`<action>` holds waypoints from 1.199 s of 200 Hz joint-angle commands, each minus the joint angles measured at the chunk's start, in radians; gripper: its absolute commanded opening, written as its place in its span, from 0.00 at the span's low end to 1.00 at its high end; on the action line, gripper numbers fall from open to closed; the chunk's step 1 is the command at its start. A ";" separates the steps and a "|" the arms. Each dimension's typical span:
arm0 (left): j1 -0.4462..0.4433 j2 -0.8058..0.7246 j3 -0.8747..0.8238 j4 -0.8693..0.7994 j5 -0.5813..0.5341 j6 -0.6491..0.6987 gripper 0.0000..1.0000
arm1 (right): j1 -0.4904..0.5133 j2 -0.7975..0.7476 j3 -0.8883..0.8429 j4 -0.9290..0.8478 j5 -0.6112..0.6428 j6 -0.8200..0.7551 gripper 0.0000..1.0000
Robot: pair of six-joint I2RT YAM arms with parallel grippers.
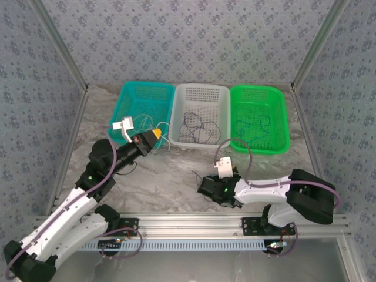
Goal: Untangle the cables
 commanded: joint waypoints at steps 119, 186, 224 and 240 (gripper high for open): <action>0.064 0.181 0.556 -0.239 -0.082 0.363 0.00 | 0.013 -0.207 -0.076 0.092 -0.090 -0.125 0.57; 0.318 0.277 0.595 -0.217 0.010 0.331 0.00 | -0.045 -0.405 -0.198 0.240 -0.292 -0.256 0.75; 0.380 0.348 0.595 -0.177 0.079 0.301 0.00 | -0.086 -0.458 -0.219 0.294 -0.414 -0.341 0.76; 0.406 0.372 0.595 -0.161 0.098 0.297 0.00 | -0.094 -0.449 -0.214 0.291 -0.428 -0.343 0.76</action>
